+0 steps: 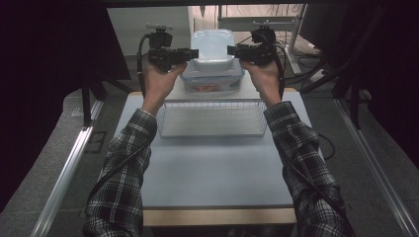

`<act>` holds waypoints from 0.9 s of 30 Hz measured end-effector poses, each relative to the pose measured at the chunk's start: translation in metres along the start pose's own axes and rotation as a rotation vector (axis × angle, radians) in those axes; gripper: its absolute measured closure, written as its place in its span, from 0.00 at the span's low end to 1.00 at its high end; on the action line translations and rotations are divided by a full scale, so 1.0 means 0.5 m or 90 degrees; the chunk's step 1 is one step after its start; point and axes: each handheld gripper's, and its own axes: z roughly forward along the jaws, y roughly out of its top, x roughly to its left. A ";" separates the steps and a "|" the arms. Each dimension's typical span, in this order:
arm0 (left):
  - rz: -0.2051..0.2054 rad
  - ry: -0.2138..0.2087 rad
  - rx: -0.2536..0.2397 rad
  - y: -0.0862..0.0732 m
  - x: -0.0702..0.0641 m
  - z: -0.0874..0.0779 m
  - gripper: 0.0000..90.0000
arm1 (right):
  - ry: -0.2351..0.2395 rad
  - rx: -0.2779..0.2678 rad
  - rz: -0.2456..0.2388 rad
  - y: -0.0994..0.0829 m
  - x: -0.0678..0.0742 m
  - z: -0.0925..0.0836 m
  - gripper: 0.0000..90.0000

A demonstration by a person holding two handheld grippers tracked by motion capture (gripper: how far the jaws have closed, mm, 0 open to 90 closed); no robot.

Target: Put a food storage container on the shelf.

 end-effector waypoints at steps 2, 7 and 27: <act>-0.008 0.001 0.000 0.006 0.005 0.005 0.60 | -0.009 -0.002 -0.001 0.004 -0.002 0.007 0.62; 0.001 0.013 0.006 0.017 0.011 0.013 0.58 | -0.018 -0.006 0.003 0.008 -0.004 0.016 0.64; 0.068 -0.027 0.011 0.011 0.003 -0.018 0.32 | 0.038 0.003 -0.034 0.006 -0.007 -0.011 0.43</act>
